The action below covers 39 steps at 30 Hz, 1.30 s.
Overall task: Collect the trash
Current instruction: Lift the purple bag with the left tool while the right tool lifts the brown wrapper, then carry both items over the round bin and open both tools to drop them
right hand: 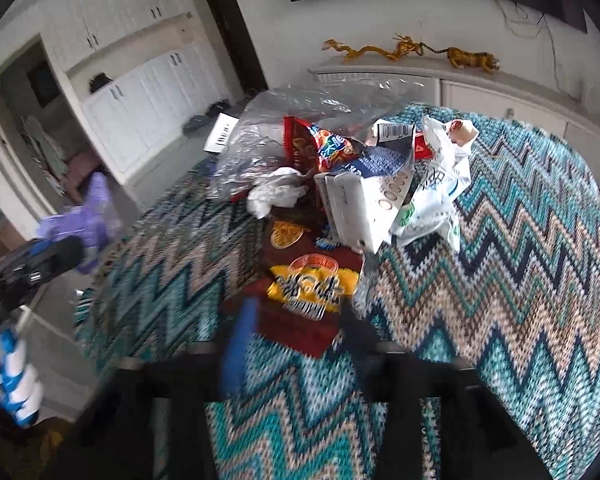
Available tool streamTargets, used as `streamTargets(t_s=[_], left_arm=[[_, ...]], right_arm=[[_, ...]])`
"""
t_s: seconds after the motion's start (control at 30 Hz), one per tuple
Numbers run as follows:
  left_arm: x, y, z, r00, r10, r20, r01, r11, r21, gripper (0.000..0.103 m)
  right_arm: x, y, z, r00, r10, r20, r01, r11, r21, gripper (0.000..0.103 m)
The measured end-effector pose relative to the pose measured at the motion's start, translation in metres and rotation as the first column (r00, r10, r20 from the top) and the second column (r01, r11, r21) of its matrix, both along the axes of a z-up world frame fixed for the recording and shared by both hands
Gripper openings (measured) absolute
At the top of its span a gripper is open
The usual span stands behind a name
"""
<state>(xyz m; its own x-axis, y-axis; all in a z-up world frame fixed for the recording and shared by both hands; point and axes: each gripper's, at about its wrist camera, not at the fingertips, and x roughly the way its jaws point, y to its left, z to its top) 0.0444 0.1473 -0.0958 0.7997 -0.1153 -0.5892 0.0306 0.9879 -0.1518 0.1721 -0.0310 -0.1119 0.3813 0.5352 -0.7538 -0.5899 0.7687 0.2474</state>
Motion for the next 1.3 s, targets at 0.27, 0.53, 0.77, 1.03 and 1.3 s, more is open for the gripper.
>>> streamTargets(t_s=[0.27,0.53,0.77,1.03,1.3], left_arm=[[0.004,0.009,-0.01,1.0,-0.01,-0.004,0.01,1.0,-0.029,0.035],[0.007,0.011,-0.011,1.0,-0.024,0.005,0.024,0.999,-0.044,0.035],[-0.003,0.007,-0.003,0.999,-0.035,0.033,0.036,0.999,-0.03,0.035],[-0.011,-0.013,0.016,0.994,-0.088,0.066,0.088,0.996,0.0,0.035],[0.003,-0.052,0.048,0.973,-0.208,0.104,0.207,0.978,0.021,0.035]], right_arm=[[0.027,0.034,-0.022,0.998,-0.059,-0.027,0.056,0.994,-0.093,0.072],[0.033,0.043,-0.028,0.998,-0.049,-0.039,0.043,0.991,-0.129,0.045],[0.014,0.032,-0.021,0.996,0.008,-0.087,-0.013,0.998,-0.057,0.007],[-0.026,0.003,0.01,0.995,0.085,-0.051,-0.082,0.995,0.048,0.004],[-0.049,-0.049,0.051,0.998,0.002,0.056,-0.009,0.992,0.128,0.004]])
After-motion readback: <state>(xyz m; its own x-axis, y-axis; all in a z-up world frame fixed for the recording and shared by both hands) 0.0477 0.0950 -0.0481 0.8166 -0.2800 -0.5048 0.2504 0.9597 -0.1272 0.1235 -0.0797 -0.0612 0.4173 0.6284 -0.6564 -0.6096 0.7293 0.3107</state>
